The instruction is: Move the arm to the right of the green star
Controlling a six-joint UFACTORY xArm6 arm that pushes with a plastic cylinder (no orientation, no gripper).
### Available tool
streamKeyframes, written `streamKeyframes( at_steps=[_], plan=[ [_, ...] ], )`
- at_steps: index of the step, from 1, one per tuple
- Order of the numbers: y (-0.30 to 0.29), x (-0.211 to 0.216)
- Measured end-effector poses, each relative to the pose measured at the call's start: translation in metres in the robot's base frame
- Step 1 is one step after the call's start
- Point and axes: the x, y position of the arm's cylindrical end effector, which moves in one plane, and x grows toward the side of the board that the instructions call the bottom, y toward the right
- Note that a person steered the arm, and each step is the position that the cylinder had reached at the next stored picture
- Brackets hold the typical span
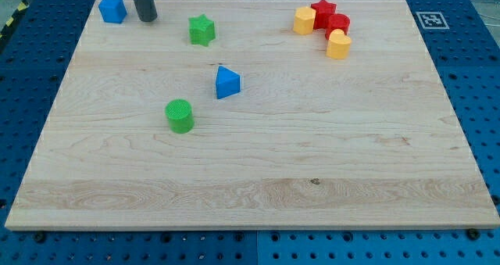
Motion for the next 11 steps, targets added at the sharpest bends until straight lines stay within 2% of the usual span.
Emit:
streamKeyframes(
  at_steps=[2,4,6,7,11],
  plan=[
    [0.009,-0.013],
    [0.069,-0.017],
    [0.149,0.012],
    [0.17,0.023],
    [0.171,0.028]
  ],
)
